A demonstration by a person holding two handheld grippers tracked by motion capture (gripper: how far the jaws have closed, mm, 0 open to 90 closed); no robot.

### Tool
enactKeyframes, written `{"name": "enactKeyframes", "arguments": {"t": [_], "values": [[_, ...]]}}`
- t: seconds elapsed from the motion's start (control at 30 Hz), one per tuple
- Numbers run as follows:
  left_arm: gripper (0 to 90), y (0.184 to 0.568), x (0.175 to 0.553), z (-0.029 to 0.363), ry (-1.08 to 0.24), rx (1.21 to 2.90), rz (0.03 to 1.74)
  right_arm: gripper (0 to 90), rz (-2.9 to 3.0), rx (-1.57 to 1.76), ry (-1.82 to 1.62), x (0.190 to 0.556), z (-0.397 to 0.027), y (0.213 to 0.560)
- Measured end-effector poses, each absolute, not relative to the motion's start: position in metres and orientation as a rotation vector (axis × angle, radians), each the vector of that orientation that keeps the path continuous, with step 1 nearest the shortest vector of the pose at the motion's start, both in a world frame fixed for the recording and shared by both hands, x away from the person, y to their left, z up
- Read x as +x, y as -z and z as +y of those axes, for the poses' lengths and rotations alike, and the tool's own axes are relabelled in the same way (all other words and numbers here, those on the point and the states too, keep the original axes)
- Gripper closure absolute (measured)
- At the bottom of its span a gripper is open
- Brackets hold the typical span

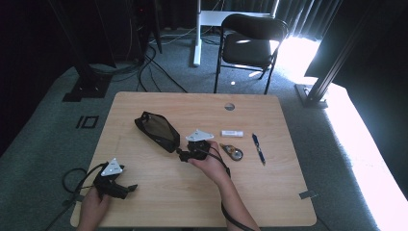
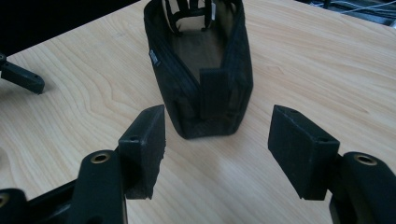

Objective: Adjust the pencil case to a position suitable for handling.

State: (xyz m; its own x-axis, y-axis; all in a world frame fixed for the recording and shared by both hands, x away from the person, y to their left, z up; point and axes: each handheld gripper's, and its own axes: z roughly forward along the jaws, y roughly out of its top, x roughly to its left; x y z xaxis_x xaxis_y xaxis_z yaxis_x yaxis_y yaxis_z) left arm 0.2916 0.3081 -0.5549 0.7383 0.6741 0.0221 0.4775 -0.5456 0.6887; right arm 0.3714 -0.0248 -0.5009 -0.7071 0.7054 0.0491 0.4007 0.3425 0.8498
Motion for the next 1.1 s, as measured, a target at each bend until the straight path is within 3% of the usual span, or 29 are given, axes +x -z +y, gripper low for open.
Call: {"name": "enactKeyframes", "arguments": {"t": [0.27, 0.6, 0.83, 1.1], "values": [[1.5, 0.555, 0.292, 0.308, -0.374, 2.255, 0.863, 38.7, 2.297, 0.963, -1.250, 0.385, -0.014, 0.502], [1.5, 0.555, 0.292, 0.308, -0.374, 2.254, 0.863, 50.7, 2.331, 0.992, -1.249, 0.402, -0.002, 0.510], [1.5, 0.555, 0.292, 0.308, -0.374, 2.254, 0.864, 71.9, 2.408, 1.007, -1.178, 0.406, 0.002, 0.512], [1.5, 0.555, 0.292, 0.308, -0.374, 2.254, 0.863, 72.5, 2.421, 1.021, -1.165, 0.395, -0.005, 0.513]]}}
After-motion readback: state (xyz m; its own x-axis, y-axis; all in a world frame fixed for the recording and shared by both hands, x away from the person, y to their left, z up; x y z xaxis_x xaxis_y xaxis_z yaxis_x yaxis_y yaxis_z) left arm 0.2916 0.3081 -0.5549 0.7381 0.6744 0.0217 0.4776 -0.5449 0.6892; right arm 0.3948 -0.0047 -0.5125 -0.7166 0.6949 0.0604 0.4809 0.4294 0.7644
